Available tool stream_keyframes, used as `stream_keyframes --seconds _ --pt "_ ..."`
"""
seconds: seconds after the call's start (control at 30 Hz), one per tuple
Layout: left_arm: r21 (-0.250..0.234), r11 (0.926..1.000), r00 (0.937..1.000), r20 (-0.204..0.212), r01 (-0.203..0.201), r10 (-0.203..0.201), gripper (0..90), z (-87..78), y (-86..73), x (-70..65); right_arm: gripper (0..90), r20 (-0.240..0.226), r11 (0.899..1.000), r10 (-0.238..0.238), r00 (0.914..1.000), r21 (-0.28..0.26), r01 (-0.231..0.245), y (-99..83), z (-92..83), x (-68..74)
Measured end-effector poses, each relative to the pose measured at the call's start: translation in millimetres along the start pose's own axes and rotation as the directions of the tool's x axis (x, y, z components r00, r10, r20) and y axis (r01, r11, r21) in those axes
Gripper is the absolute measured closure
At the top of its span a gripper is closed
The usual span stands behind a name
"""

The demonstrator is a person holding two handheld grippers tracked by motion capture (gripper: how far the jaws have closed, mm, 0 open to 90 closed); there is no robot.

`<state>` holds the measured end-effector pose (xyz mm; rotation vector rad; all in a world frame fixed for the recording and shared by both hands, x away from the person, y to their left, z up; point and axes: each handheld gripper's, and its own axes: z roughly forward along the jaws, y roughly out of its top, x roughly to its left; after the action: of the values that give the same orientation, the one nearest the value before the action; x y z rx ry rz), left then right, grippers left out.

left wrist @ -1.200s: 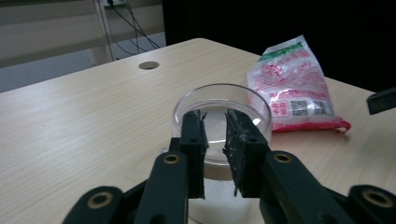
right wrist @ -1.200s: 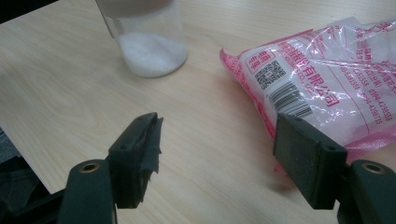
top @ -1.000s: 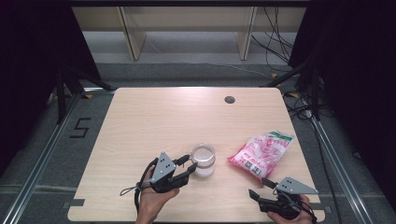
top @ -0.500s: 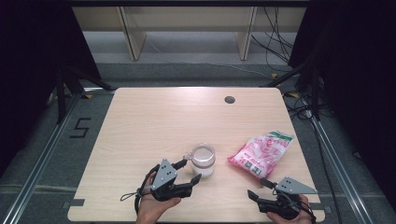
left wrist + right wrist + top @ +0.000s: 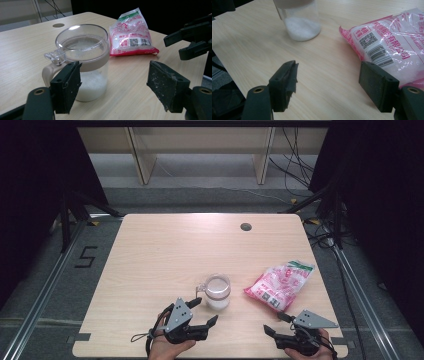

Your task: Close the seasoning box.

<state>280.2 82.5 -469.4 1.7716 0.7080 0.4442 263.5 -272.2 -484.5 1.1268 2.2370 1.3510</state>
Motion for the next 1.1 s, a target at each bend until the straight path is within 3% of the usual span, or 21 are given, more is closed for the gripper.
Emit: stream_keyframes --seconds 0.1,0.13,0.17,0.23,0.3,0.37,0.43,0.47,0.5,0.53,0.57,0.6,0.67,0.7,0.73,0.77,0.8,0.83,0.93,1.0,1.1 --pt "0.007 0.9999 0.9999 -0.010 -0.008 0.008 25.7 -2.5 -2.1 -2.0 30.8 -0.017 0.999 0.045 0.9988 0.010 -0.045 -0.6 0.5 4.0" --pt "0.002 1.0000 0.9999 -0.009 -0.009 0.009 25.6 -2.7 -2.9 -2.6 30.5 -0.019 1.000 0.018 0.9997 0.005 -0.017 -0.5 1.4 1.7" --pt "0.006 1.0000 0.9999 -0.008 -0.008 0.008 25.5 -3.5 -3.7 -3.3 30.3 -0.019 0.999 0.030 0.9994 0.012 -0.030 -0.8 1.4 3.0" --pt "-0.004 1.0000 1.0000 -0.001 -0.008 0.008 25.4 -3.5 -5.7 -4.8 29.9 -0.015 1.000 0.003 0.9999 0.013 -0.003 -0.6 1.4 1.8" --pt "-0.002 0.9999 0.9998 -0.011 -0.014 0.014 25.3 -4.5 -7.3 -7.2 29.5 -0.027 1.000 0.009 0.9996 0.013 -0.009 -1.1 2.3 2.9" --pt "0.001 0.9988 0.9988 -0.002 -0.049 0.049 25.2 -5.1 -8.9 -7.6 29.2 -0.029 1.000 0.009 0.9996 0.014 -0.008 -1.3 2.5 3.7" --pt "-0.001 0.9998 0.9998 -0.002 -0.018 0.018 25.2 -4.2 -12.7 -11.9 28.9 -0.023 1.000 0.015 0.9996 0.027 -0.015 -2.6 2.4 6.8" --pt "0.013 0.9996 0.9996 -0.003 -0.027 0.027 25.2 -4.7 -14.0 -12.8 28.9 -0.035 1.000 -0.004 0.9994 0.023 0.004 -3.0 2.6 6.1" --pt "0.001 1.0000 1.0000 0.002 -0.007 0.007 25.1 -3.0 -16.1 -15.0 28.8 -0.034 1.000 -0.007 0.9994 0.023 0.008 -3.7 2.8 6.4" --pt "0.009 0.9999 0.9999 0.004 -0.013 0.013 25.0 -3.0 -17.1 -15.5 28.8 -0.034 0.999 0.011 0.9994 0.033 -0.010 -4.2 0.9 9.4" --pt "0.015 0.9997 0.9998 0.004 -0.020 0.020 24.9 -2.9 -17.8 -15.7 28.7 -0.026 0.999 -0.021 0.9995 0.029 0.021 -4.6 1.9 8.5" --pt "0.004 0.9999 0.9999 0.007 -0.011 0.011 24.9 -1.2 -19.4 -17.1 28.7 -0.031 0.999 -0.012 0.9995 0.040 0.013 -4.9 -0.5 9.4" --pt "0.032 0.9992 0.9997 0.002 -0.024 0.024 24.8 -1.8 -20.3 -19.4 28.5 -0.040 0.999 -0.007 0.9992 0.034 0.008 -6.7 -1.0 10.4" --pt "0.013 0.9998 0.9999 0.006 -0.016 0.016 24.8 0.2 -21.6 -20.5 28.4 -0.029 0.999 -0.002 0.9996 0.038 0.003 -7.7 -1.6 11.8" --pt "0.021 0.9996 0.9997 0.012 -0.019 0.019 24.7 -0.2 -21.7 -20.9 28.4 -0.027 0.999 -0.038 0.9989 0.032 0.038 -7.8 -0.7 10.0" --pt "0.027 0.9993 0.9996 0.003 -0.026 0.026 24.6 -0.4 -22.2 -22.1 28.4 -0.032 0.999 0.016 0.9994 0.050 -0.014 -8.7 -4.1 14.4" --pt "0.037 0.9989 0.9995 0.003 -0.030 0.030 24.6 -0.7 -22.4 -23.0 28.4 -0.041 0.999 -0.017 0.9990 0.038 0.019 -9.0 -3.5 12.4" --pt "0.032 0.9986 0.9990 0.008 -0.043 0.043 24.6 -0.1 -23.0 -23.1 28.4 -0.027 0.999 -0.021 0.9994 0.045 0.023 -9.3 -5.0 13.5" --pt "0.037 0.9987 0.9994 0.011 -0.033 0.033 24.6 0.7 -25.6 -27.0 28.3 -0.035 0.999 -0.016 0.9993 0.045 0.018 -11.8 -5.5 17.1" --pt "0.040 0.9985 0.9992 0.017 -0.036 0.035 24.6 1.8 -27.7 -29.1 28.3 -0.048 0.998 -0.045 0.9978 0.044 0.047 -12.9 -6.7 15.9" --pt "0.058 0.9976 0.9992 0.015 -0.038 0.037 24.5 0.9 -31.1 -32.0 28.3 -0.045 0.998 -0.006 0.9990 0.063 0.009 -15.6 -9.5 20.1"
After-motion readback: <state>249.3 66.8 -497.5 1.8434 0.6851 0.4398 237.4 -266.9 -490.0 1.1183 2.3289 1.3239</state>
